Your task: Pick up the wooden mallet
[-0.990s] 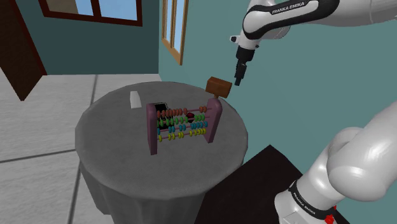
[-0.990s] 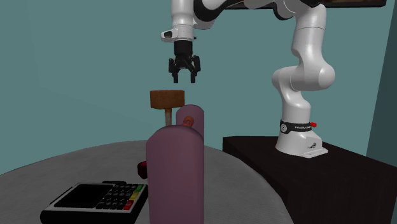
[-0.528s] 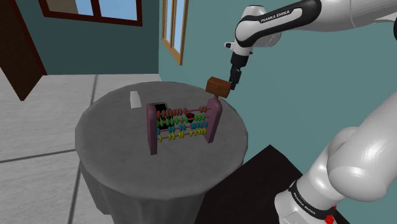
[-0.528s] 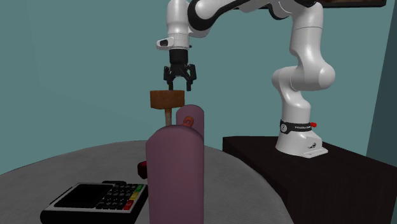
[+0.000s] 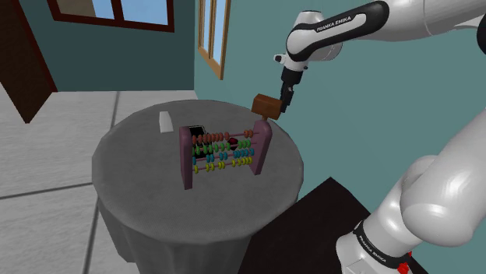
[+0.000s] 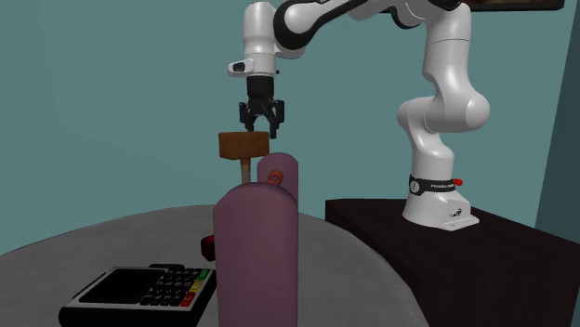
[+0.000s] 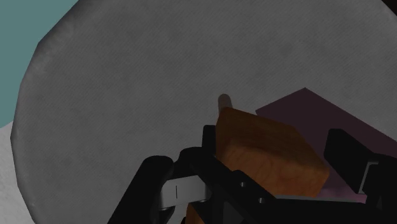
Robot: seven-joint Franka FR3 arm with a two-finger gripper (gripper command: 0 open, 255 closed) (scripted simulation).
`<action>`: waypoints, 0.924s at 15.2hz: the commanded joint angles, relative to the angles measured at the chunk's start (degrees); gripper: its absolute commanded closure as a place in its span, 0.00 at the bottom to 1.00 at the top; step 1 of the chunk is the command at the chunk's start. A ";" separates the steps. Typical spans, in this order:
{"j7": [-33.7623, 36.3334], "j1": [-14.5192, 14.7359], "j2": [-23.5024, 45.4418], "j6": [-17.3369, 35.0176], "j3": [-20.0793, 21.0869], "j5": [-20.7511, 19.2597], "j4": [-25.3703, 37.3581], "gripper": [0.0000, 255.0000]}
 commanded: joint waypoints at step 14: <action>0.52 0.08 -2.17 -6.68 0.22 -0.71 4.44 1.00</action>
